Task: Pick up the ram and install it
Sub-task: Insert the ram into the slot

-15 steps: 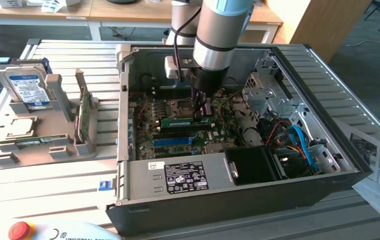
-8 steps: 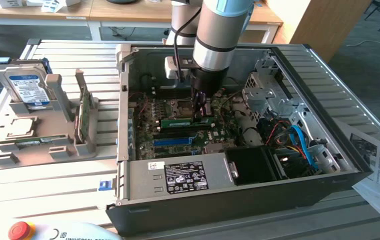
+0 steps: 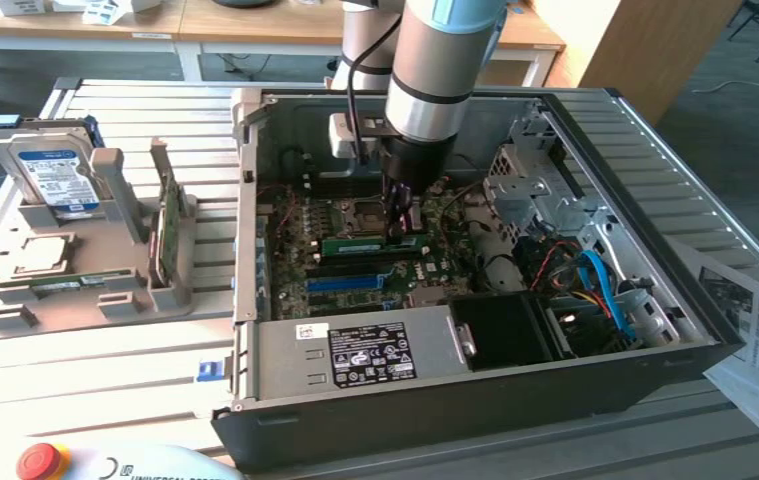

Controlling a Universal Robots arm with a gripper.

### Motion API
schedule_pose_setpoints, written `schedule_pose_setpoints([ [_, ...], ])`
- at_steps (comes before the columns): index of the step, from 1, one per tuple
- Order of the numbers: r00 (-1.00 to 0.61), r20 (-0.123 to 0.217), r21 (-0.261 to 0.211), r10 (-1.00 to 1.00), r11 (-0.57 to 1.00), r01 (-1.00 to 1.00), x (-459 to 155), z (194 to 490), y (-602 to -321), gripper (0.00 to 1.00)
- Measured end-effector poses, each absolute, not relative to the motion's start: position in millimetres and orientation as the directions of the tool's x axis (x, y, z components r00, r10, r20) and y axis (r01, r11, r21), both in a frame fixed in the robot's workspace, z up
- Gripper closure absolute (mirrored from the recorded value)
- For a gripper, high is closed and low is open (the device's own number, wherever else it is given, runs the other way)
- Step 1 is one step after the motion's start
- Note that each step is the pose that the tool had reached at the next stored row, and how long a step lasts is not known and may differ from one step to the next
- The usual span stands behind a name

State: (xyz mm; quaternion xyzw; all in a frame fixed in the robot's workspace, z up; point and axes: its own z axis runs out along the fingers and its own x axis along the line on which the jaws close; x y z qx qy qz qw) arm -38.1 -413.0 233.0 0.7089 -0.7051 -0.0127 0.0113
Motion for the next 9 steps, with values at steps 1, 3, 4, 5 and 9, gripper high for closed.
schedule_pose_setpoints([
  [1, 0.005, -0.002, 0.033, -1.0, -0.005, -0.999, -38.1, 233.0, -413.0, 0.88],
  [3, 0.005, -0.001, 0.032, -1.0, -0.005, -0.999, -38.1, 233.0, -412.9, 0.88],
  [4, 0.005, -0.001, 0.032, -1.0, -0.005, -0.999, -38.1, 232.9, -412.9, 0.88],
  [5, 0.005, -0.001, 0.032, -1.0, -0.005, -0.999, -38.1, 233.0, -412.9, 0.88],
  [9, 0.005, 0.0, 0.032, -1.0, -0.005, -0.999, -38.1, 232.9, -412.9, 0.88],
])
